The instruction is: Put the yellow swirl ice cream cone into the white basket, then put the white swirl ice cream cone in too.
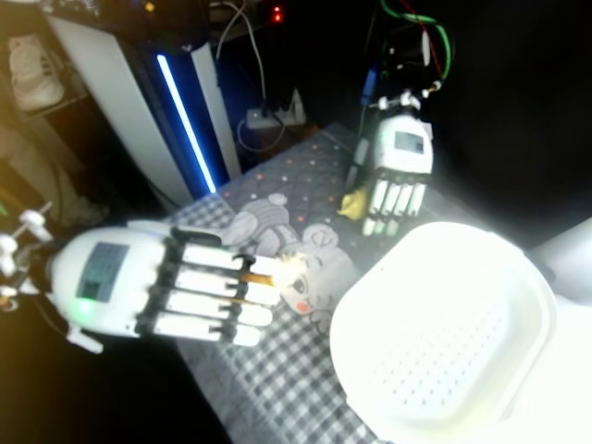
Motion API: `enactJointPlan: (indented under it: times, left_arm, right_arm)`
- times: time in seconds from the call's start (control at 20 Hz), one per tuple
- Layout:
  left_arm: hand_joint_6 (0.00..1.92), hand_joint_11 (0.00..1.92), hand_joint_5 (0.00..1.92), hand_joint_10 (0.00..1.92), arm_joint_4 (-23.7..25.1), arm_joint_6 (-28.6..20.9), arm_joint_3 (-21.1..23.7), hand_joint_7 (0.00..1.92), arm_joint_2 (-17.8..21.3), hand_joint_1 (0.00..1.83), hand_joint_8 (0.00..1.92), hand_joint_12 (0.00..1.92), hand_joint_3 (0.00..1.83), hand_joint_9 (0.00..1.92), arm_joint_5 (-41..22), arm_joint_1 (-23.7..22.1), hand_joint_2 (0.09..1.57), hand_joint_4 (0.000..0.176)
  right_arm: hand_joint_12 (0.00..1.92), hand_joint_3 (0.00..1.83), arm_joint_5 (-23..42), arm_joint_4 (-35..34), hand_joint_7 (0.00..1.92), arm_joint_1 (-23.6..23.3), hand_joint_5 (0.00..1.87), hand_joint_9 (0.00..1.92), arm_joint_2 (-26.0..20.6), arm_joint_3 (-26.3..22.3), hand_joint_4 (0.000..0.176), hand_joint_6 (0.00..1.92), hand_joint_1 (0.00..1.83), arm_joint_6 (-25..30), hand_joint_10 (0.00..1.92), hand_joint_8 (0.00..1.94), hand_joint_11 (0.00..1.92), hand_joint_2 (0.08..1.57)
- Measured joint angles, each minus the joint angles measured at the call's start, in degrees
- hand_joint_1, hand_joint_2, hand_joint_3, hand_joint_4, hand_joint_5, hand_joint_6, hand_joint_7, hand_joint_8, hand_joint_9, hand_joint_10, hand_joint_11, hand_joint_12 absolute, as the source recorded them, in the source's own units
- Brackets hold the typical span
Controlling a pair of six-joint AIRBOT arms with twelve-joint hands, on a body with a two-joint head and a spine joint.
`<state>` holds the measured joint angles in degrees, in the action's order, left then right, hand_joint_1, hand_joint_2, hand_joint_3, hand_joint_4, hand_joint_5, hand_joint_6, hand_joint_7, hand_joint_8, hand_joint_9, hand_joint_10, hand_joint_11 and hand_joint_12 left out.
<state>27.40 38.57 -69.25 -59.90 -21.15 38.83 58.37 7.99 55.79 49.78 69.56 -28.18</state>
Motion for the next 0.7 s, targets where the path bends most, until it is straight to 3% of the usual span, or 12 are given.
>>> enactJointPlan:
  times: [0.05,0.15,0.2,0.25,0.3,0.35,0.45,0.5,0.55,0.6,0.65,0.7]
  left_arm:
    - [0.96,0.70,0.92,1.56,-0.83,1.77,0.09,0.72,0.02,1.45,1.40,1.58,0.03,0.68,1.36,-0.94,1.21,0.000]
    - [0.94,0.66,0.90,1.64,-2.19,3.72,0.17,0.67,0.42,1.46,1.47,1.66,0.01,0.64,2.75,-2.08,1.24,0.000]
    - [0.90,0.69,0.92,1.57,-2.54,4.00,0.15,0.73,1.05,1.38,1.43,1.60,0.00,0.73,3.32,-3.28,1.20,0.000]
    - [0.68,0.76,1.02,1.48,-2.71,4.13,0.09,0.82,2.03,1.38,1.31,1.50,0.00,0.82,3.13,-4.79,1.15,0.000]
    - [0.62,0.80,1.09,1.48,-3.04,4.20,0.04,0.84,2.89,1.29,1.40,1.57,0.00,0.83,2.60,-6.12,1.14,0.000]
    - [0.78,0.82,1.06,1.57,-3.26,4.39,0.15,0.83,3.98,1.25,1.39,1.68,0.01,0.82,0.72,-7.87,1.14,0.000]
    - [0.71,0.74,1.12,1.23,-3.10,4.39,0.90,0.87,4.74,1.25,1.27,1.45,0.00,0.82,-1.57,-9.99,1.11,0.000]
    - [0.63,0.81,1.14,1.21,-2.86,4.37,1.25,0.91,4.72,1.36,1.13,1.33,0.00,0.92,-2.23,-11.04,1.09,0.000]
    - [0.68,0.87,1.10,1.19,-2.47,4.26,1.20,0.94,4.57,1.38,1.06,1.17,0.00,0.95,-3.56,-12.48,1.09,0.000]
    - [0.45,0.88,1.18,1.23,-2.43,4.28,0.68,0.98,4.26,1.39,1.03,1.19,0.00,0.97,-4.20,-13.94,1.08,0.000]
    - [0.46,0.89,1.20,1.15,-3.10,5.18,-0.26,1.03,3.56,1.40,0.94,1.20,0.00,1.02,-4.94,-15.82,1.06,0.000]
    - [0.25,0.93,1.32,0.97,-5.16,8.20,-1.11,1.02,2.54,1.29,1.10,1.23,0.00,1.05,-4.92,-17.59,1.05,0.000]
  right_arm:
    - [0.86,0.00,0.04,0.04,0.23,0.00,0.23,0.29,0.00,0.00,0.052,0.00,0.56,0.00,0.00,0.00,0.09,1.15]
    - [0.87,0.00,0.02,0.00,0.22,0.00,0.21,0.29,0.00,0.00,0.053,0.00,0.56,0.02,0.00,0.00,0.08,1.15]
    - [0.88,0.00,0.09,0.11,0.23,0.00,0.21,0.30,0.00,0.00,0.064,0.00,0.53,0.02,0.00,0.00,0.10,1.15]
    - [0.88,0.00,0.07,0.22,0.23,0.00,0.21,0.30,0.00,0.00,0.059,0.00,0.50,0.02,0.00,0.00,0.10,1.16]
    - [0.88,0.00,0.04,0.17,0.25,0.00,0.22,0.31,0.02,0.00,0.055,0.01,0.52,0.04,0.01,0.01,0.09,1.16]
    - [0.87,0.00,0.07,0.20,0.25,0.00,0.22,0.30,0.02,0.00,0.058,0.00,0.52,0.02,0.00,0.00,0.07,1.16]
    - [0.88,0.00,0.02,0.15,0.25,0.00,0.23,0.30,0.02,0.02,0.063,0.00,0.56,0.02,0.00,0.00,0.07,1.15]
    - [0.88,0.00,0.04,0.17,0.23,0.00,0.21,0.29,0.07,0.02,0.073,0.00,0.57,0.02,0.00,0.00,0.06,1.15]
    - [0.90,0.00,0.09,0.20,0.24,0.00,0.21,0.31,0.20,0.00,0.070,0.00,0.55,0.02,0.01,0.01,0.10,1.15]
    - [0.90,0.00,-0.02,0.31,0.23,0.02,0.21,0.31,0.20,0.02,0.071,0.00,0.56,0.02,0.01,0.00,0.09,1.15]
    - [0.90,0.00,-0.04,0.22,0.23,0.00,0.21,0.31,0.24,0.02,0.070,0.00,0.56,0.04,0.01,0.00,0.08,1.15]
    - [0.88,0.00,0.07,0.20,0.23,0.00,0.22,0.29,0.50,0.33,0.064,0.01,0.59,0.04,0.00,0.00,0.04,1.14]
